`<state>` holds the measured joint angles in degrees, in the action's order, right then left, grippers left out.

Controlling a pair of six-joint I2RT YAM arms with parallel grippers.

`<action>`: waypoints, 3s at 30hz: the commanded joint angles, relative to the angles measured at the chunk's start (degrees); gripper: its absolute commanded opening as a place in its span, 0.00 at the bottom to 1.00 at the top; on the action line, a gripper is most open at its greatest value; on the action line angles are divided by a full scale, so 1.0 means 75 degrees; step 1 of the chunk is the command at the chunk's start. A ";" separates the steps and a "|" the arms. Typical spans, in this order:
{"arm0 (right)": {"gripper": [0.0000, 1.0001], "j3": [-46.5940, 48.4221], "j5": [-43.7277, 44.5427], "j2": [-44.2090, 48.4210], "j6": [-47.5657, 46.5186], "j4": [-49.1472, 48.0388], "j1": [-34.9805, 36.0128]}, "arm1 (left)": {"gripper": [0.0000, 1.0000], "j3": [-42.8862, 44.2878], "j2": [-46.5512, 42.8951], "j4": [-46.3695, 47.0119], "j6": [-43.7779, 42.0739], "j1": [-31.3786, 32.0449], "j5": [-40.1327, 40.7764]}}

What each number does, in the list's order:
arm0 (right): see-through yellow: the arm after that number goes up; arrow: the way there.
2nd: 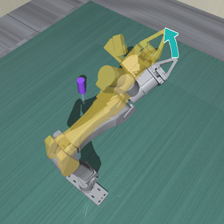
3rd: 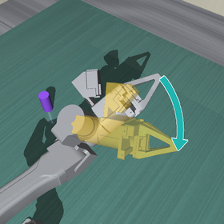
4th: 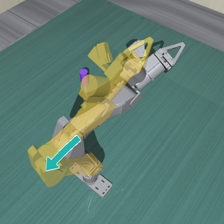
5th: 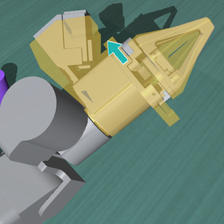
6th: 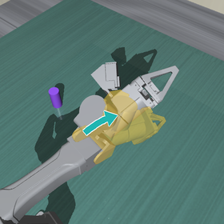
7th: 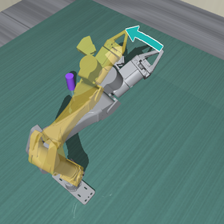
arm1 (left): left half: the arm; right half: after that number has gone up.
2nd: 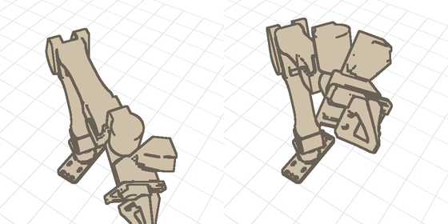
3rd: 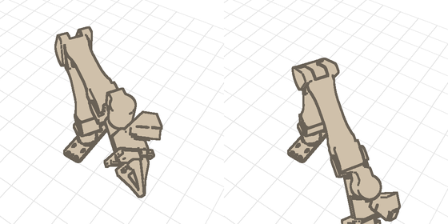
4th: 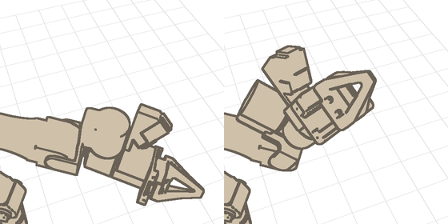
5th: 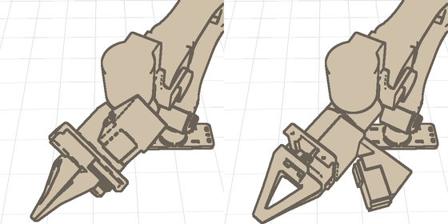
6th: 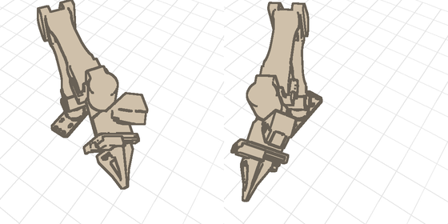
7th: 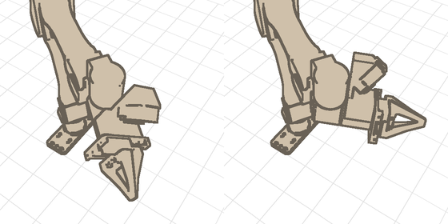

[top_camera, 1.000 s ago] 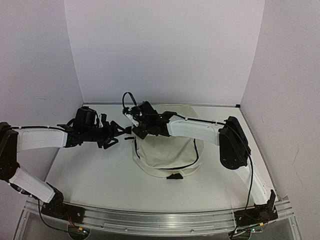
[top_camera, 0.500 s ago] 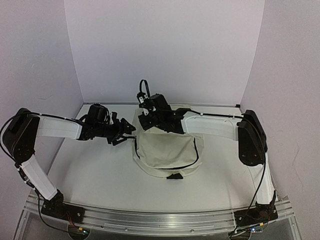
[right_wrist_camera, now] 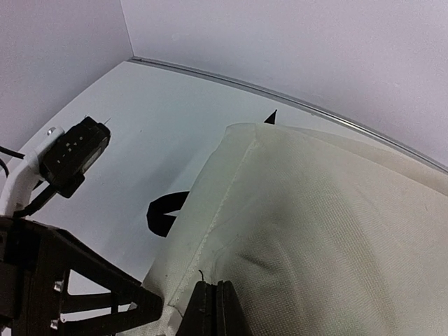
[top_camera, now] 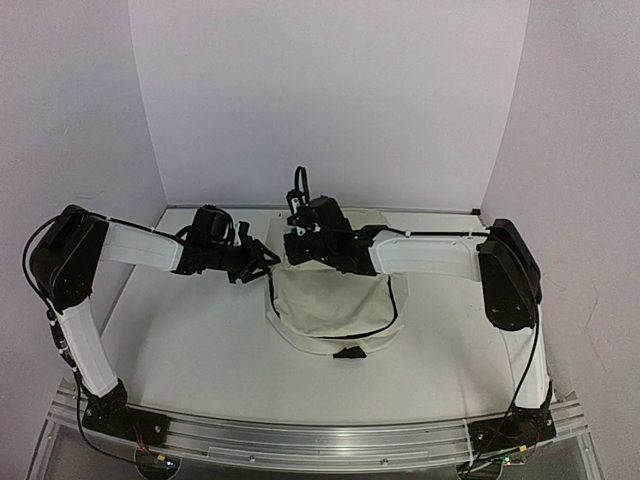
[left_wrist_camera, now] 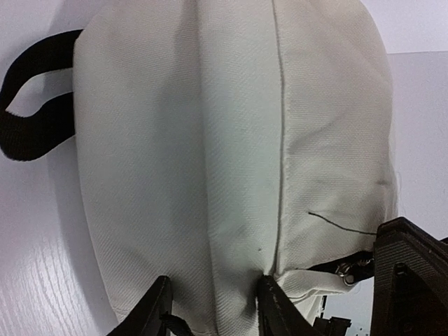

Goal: Pack the student bag
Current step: Zip the student bag at the center of the board, then reset both arms

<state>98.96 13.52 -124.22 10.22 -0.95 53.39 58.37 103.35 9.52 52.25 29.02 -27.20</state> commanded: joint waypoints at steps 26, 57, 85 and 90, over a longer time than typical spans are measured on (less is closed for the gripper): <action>0.00 -0.2286 0.1485 0.2544 0.1706 -0.1210 -0.0774 | 0.00 -0.0413 -0.0833 -0.0345 -0.0374 -0.0036 0.1308; 0.00 -0.5243 -0.0697 0.2920 0.3285 -0.2385 -0.2980 | 0.00 -0.1443 -0.1760 -0.0420 -0.0497 -0.0738 0.1507; 0.98 -0.4931 -0.1993 0.4722 0.1483 -0.0553 -0.4034 | 1.00 -0.1227 -0.3543 -0.2338 -0.3458 -0.2763 0.2980; 0.98 -0.5487 -0.2442 0.5237 0.1589 -0.0545 -0.5085 | 1.00 -0.1756 -0.4454 -0.2371 -0.3620 -0.4112 0.2873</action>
<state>60.74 -2.10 -90.26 21.47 -5.91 20.76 47.95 75.70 -7.23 28.03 4.16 -6.30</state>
